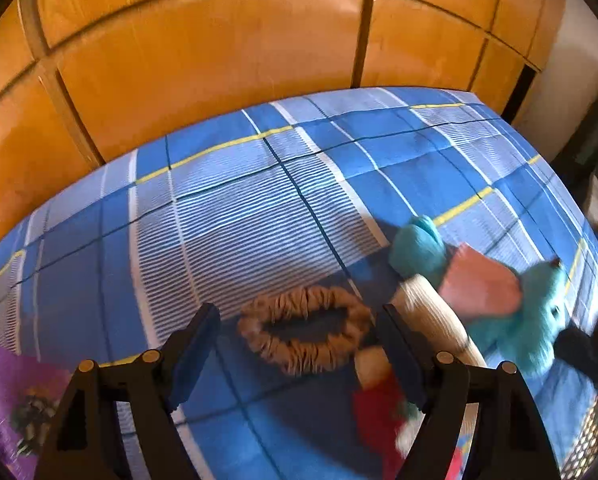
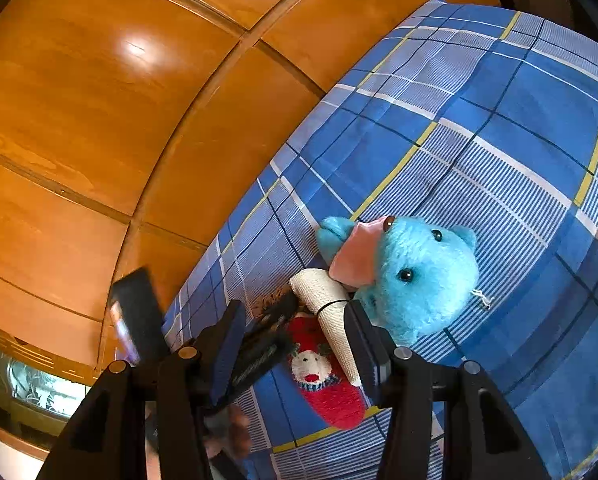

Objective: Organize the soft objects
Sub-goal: 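Grasp the brown scrunchie with the left tool, then carry the brown scrunchie with the left tool into the gold tray and release it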

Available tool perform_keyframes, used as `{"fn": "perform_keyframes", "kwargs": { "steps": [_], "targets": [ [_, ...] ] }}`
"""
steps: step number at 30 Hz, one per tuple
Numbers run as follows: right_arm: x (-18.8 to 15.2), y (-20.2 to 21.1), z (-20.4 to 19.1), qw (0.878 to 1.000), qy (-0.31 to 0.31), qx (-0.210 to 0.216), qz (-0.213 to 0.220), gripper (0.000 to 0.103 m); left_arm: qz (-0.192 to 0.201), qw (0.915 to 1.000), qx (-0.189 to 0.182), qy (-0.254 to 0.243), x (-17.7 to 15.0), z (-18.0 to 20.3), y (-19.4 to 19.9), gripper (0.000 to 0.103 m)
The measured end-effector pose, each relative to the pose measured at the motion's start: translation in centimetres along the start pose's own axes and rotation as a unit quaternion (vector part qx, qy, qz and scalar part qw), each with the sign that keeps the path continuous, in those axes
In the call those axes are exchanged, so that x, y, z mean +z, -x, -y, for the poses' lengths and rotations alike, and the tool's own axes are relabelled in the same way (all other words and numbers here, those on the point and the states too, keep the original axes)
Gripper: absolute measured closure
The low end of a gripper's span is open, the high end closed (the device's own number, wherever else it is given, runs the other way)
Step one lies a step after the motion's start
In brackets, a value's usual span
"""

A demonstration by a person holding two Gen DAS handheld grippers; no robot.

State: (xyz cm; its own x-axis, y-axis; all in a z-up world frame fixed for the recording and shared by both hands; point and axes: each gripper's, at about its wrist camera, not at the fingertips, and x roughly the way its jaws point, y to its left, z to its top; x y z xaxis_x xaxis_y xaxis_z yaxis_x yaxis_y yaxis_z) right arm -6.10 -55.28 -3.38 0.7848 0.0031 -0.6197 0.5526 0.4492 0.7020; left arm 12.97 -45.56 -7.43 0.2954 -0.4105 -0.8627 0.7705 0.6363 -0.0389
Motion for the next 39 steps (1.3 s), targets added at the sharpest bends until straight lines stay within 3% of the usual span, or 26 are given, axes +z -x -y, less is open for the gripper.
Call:
{"fn": "perform_keyframes", "kwargs": {
  "steps": [3, 5, 7, 9, 14, 19, 26, 31, 34, 35, 37, 39],
  "targets": [
    [0.0, 0.0, 0.2, 1.0, -0.005, 0.001, 0.001, 0.051, -0.026, 0.9996, 0.0, -0.007, 0.3, 0.5, -2.0, 0.024],
    [0.1, 0.0, 0.4, 1.0, -0.009, 0.0, 0.003, 0.051, -0.02, 0.9998, 0.002, -0.005, -0.1, 0.3, -2.2, 0.035],
    [0.1, 0.1, 0.4, 1.0, -0.006, 0.001, 0.004, 0.051, -0.01, 0.9999, -0.006, -0.001, -0.6, -0.1, -1.5, 0.074],
    [0.0, 0.0, -0.1, 1.0, 0.008, -0.001, 0.002, 0.052, -0.012, 0.9998, -0.016, 0.007, -1.5, -0.9, -0.8, 0.09],
    [-0.6, -0.7, -1.8, 0.998, 0.058, -0.001, -0.017, 0.065, -0.01, 0.9993, -0.023, 0.029, -4.8, -2.9, 1.1, 0.09],
    [-2.2, -2.6, -4.0, 0.989, 0.127, -0.007, -0.073, 0.065, -0.006, 0.9993, -0.021, 0.029, -9.0, -3.5, 3.8, 0.09],
    [-5.0, -6.1, -5.4, 0.964, 0.209, -0.091, -0.137, 0.064, 0.006, 0.9978, -0.039, 0.053, -13.6, -4.5, 6.4, 0.09],
    [-5.7, -8.0, -5.0, 0.943, 0.245, -0.176, -0.142, 0.064, 0.014, 0.9975, -0.048, 0.051, -15.2, -4.7, 7.3, 0.09],
    [-6.7, -9.5, -5.0, 0.919, 0.285, -0.222, -0.159, 0.066, 0.021, 0.9969, -0.054, 0.052, -16.1, -5.0, 7.8, 0.09],
    [-6.9, -9.6, -5.2, 0.913, 0.297, -0.23, -0.155, 0.074, 0.023, 0.9969, -0.055, 0.052, -16.3, -5.0, 8.0, 0.09],
    [-7.1, -9.5, -5.3, 0.912, 0.303, -0.232, -0.151, 0.082, 0.024, 0.997, -0.054, 0.05, -16.7, -5.1, 8.5, 0.092],
    [-7.0, -9.4, -4.9, 0.914, 0.296, -0.229, -0.154, 0.082, 0.02, 0.997, -0.056, 0.049, -16.8, -5.2, 8.9, 0.092]
  ]
}}
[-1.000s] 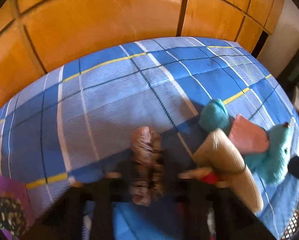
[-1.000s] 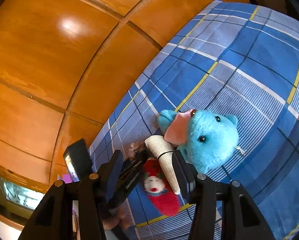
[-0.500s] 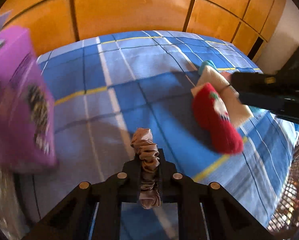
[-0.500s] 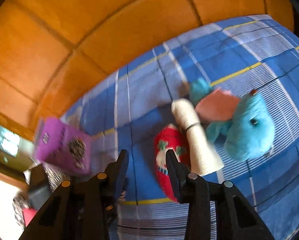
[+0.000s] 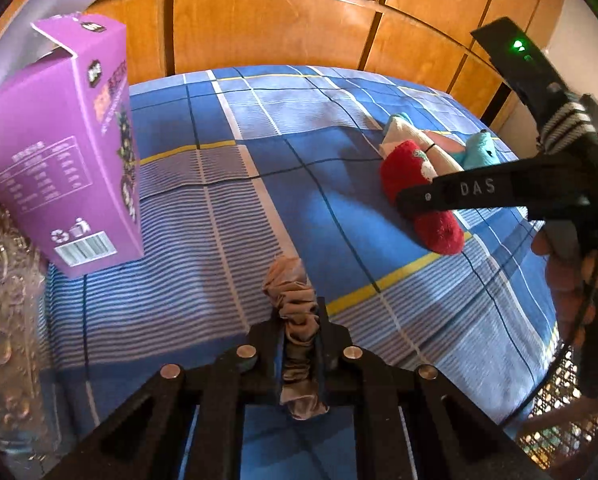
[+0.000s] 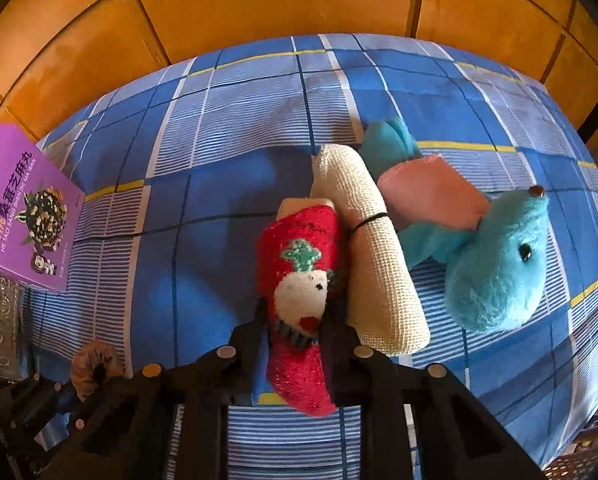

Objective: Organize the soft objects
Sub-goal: 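Carry the brown scrunchie with the left tool into the gold tray and release it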

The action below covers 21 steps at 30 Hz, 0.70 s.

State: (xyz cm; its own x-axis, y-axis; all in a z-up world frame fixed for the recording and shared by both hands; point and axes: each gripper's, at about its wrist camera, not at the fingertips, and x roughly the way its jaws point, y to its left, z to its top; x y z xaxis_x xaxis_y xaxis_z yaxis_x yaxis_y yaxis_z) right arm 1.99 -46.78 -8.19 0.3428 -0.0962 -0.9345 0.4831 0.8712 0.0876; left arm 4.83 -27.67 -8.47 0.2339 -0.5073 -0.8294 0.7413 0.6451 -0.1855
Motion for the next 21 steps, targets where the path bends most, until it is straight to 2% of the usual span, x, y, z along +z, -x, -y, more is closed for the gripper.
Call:
{"fn": "perform_keyframes", "kwargs": {
  "steps": [2, 6, 15, 18, 21],
  "targets": [
    [-0.1, -0.2, 0.2, 1.0, -0.003, 0.004, -0.006, 0.079, 0.0, 1.0, -0.007, 0.005, 0.2, -0.1, 0.7, 0.092],
    [-0.3, -0.1, 0.4, 1.0, -0.01, 0.009, -0.008, 0.078, 0.024, 0.9996, -0.017, -0.001, 1.6, 0.5, 2.8, 0.092],
    [-0.7, 0.2, -1.7, 0.999, 0.039, -0.024, 0.001, 0.076, 0.067, 0.9971, -0.019, -0.03, 8.4, 3.0, 6.2, 0.092],
    [-0.7, 0.3, -1.6, 0.999, 0.037, -0.023, 0.0, 0.076, 0.09, 0.9957, -0.001, -0.02, 11.8, 1.8, 7.5, 0.092],
    [-0.7, 0.2, -1.8, 0.999, 0.041, -0.026, 0.0, 0.075, 0.108, 0.9938, 0.024, 0.01, 14.3, -1.2, 8.9, 0.092]
  ]
}}
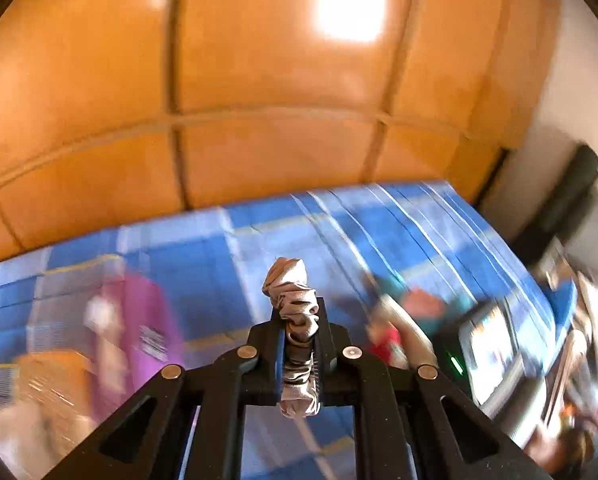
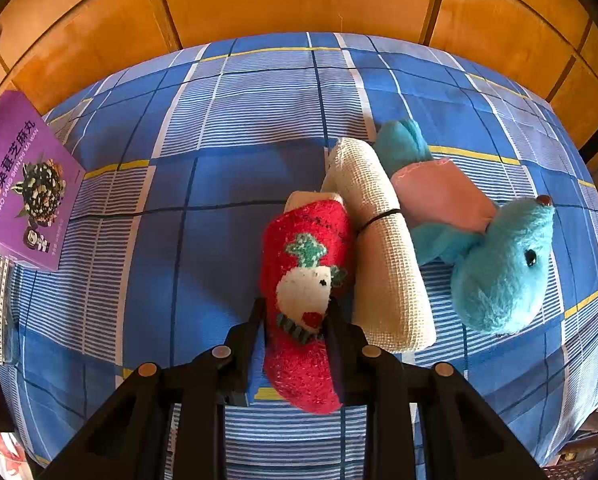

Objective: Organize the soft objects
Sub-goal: 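Carry the brown scrunchie with the left tool into the gold tray and release it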

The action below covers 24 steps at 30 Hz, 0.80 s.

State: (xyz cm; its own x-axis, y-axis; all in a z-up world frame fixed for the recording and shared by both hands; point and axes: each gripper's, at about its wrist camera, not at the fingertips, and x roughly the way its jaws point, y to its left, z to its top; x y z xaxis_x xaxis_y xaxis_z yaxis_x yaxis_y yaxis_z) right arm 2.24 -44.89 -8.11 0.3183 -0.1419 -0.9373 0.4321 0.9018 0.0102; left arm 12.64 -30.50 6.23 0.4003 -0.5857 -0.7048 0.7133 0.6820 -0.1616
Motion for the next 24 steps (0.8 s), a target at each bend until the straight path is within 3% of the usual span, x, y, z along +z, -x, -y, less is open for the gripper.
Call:
{"fn": "perform_keyframes", "kwargs": {
  "steps": [5, 10, 18, 24],
  "targets": [
    [-0.1, -0.3, -1.2, 0.999, 0.027, -0.023, 0.004, 0.075, 0.034, 0.9964, 0.054, 0.056, 2.3, -7.1, 3.3, 0.092],
    [-0.4, -0.3, -2.0, 0.998, 0.046, -0.038, 0.011, 0.075, 0.058, 0.9896, 0.099, 0.087, 1.1, -13.5, 7.6, 0.092],
    [-0.8, -0.2, -3.0, 0.995, 0.079, -0.065, 0.02, 0.075, 0.051, 0.9762, 0.167, 0.128, -8.2, -21.2, 14.4, 0.091],
    [-1.2, -0.1, -3.6, 0.991, 0.1, -0.083, 0.027, 0.077, 0.037, 0.949, 0.216, 0.227, -17.3, -27.7, 19.3, 0.091]
  ]
}}
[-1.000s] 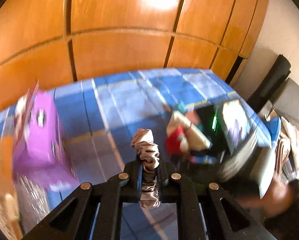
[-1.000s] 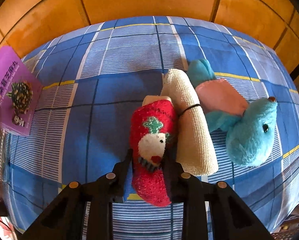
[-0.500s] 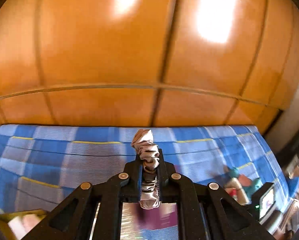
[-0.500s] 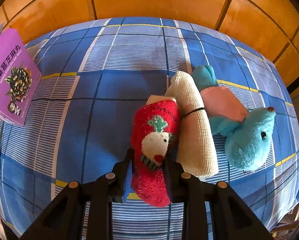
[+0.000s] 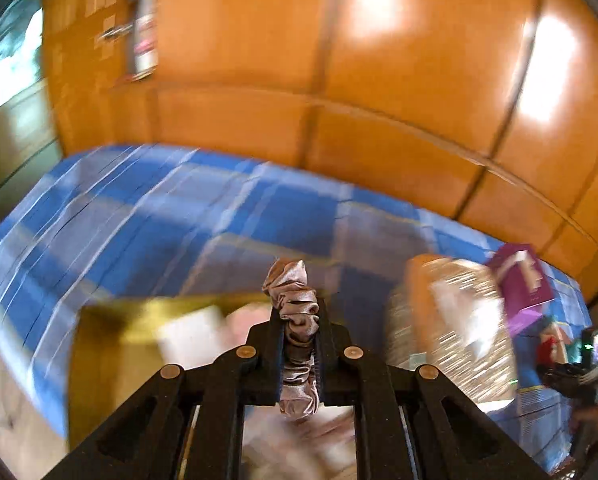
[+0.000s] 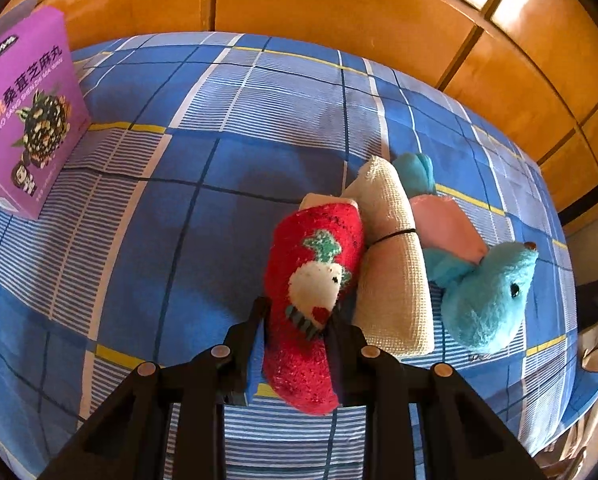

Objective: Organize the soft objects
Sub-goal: 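Carry the brown scrunchie with the left tool into the gold tray and release it, then grasp the red Christmas sock with the right tool and lift it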

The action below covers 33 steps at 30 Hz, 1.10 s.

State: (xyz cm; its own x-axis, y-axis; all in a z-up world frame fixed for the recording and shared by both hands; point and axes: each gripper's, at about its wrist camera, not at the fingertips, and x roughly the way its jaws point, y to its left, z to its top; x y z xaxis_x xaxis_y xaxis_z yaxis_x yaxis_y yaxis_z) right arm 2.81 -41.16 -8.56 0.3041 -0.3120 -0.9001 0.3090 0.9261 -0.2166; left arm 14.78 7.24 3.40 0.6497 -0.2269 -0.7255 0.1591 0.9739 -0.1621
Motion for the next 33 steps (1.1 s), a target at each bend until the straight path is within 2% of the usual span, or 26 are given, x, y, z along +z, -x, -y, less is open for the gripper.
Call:
{"fn": "perform_keyframes", "kwargs": {
  "steps": [7, 11, 16, 18, 20, 21, 26, 33],
  "targets": [
    [-0.1, 0.1, -0.5, 1.0, 0.019, -0.016, 0.006, 0.079, -0.038, 0.9943, 0.055, 0.084, -5.4, -9.1, 0.0, 0.091],
    [-0.3, 0.3, -0.6, 1.0, 0.015, -0.016, 0.005, 0.079, -0.065, 0.99, 0.058, 0.111, -7.4, -11.1, -1.4, 0.091],
    [-0.2, 0.3, -0.5, 1.0, 0.018, -0.018, 0.006, 0.079, -0.08, 0.9886, 0.052, 0.116, -7.8, -11.5, -3.8, 0.088],
    [0.0, 0.1, -0.4, 1.0, 0.021, -0.02, 0.006, 0.079, -0.083, 0.9884, 0.048, 0.118, -7.8, -11.4, -4.7, 0.08],
    [-0.1, 0.1, -0.5, 1.0, 0.022, -0.021, 0.007, 0.079, -0.085, 0.988, 0.054, 0.117, -7.6, -11.3, -5.0, 0.06],
    [-0.1, 0.1, -0.6, 0.999, 0.022, -0.022, 0.007, 0.079, -0.086, 0.9872, 0.065, 0.118, -7.5, -11.3, -5.0, 0.046],
    [-0.2, 0.1, -0.7, 1.0, 0.021, -0.022, 0.007, 0.079, -0.074, 0.9879, 0.075, 0.113, -8.0, -11.3, -3.8, 0.043],
    [-0.1, 0.2, -0.4, 1.0, 0.013, -0.016, 0.005, 0.079, -0.033, 0.9937, 0.089, 0.06, -9.4, -8.8, -0.1, 0.039]
  ]
}}
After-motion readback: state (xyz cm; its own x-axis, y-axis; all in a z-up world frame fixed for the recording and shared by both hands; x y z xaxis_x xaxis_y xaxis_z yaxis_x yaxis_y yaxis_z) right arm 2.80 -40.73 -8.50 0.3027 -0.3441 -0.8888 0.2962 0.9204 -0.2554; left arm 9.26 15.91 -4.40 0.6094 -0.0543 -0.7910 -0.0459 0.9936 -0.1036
